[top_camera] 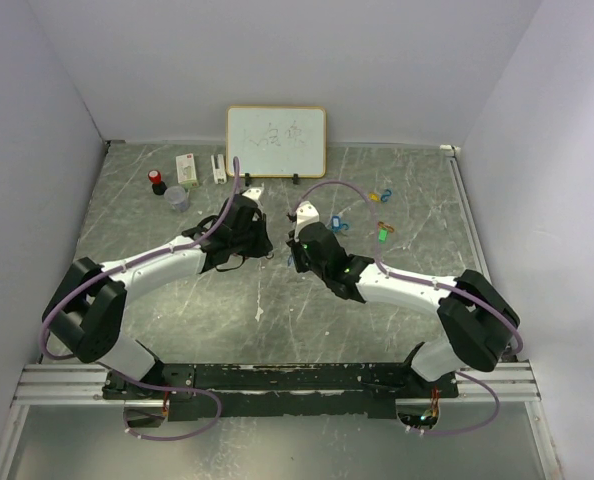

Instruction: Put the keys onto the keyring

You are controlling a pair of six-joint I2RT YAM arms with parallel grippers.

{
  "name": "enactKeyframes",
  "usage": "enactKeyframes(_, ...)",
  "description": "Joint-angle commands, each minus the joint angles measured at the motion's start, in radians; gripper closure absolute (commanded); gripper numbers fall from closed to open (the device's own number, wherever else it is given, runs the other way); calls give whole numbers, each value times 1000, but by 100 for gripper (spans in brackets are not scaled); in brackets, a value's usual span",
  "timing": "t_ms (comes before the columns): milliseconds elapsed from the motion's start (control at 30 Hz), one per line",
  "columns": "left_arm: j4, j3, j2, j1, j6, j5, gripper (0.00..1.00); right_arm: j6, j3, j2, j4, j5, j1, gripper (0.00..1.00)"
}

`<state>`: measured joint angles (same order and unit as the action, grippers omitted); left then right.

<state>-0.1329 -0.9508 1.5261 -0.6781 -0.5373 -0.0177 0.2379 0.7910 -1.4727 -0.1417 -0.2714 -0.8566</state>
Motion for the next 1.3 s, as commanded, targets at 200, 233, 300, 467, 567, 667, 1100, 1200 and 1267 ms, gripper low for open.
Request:
enactKeyframes(200, 94, 9, -33, -19, -42, 89, 93, -10, -23, -14, -81, -32, -19, 100)
enactKeyframes(233, 94, 6, -33, -21, -42, 87, 93, -11, -23, -17, -83, -32, -19, 100)
enactKeyframes(300, 94, 4, -33, -22, -42, 84, 93, -12, -19, -23, -84, -31, -20, 100)
enactKeyframes(467, 100, 4, -22, -26, -42, 93, 93, -12, -24, -23, -95, -32, -24, 100)
enactKeyframes(567, 102, 2, -13, -31, -41, 97, 93, -10, -24, -16, -95, -37, -25, 100)
enactKeyframes(667, 103, 3, -6, -34, -42, 99, 93, -12, -25, -11, -97, -37, -28, 100)
enactKeyframes(1100, 107, 15, 4, -35, -46, 93, 93, -23, -28, 22, -96, -43, -39, 100)
enactKeyframes(1200, 105, 12, 10, -37, -44, 91, 93, -24, -27, 30, -93, -47, -42, 100)
enactKeyframes(1267, 106, 12, 10, -35, -43, 89, 93, -25, -27, 32, -90, -49, -43, 100)
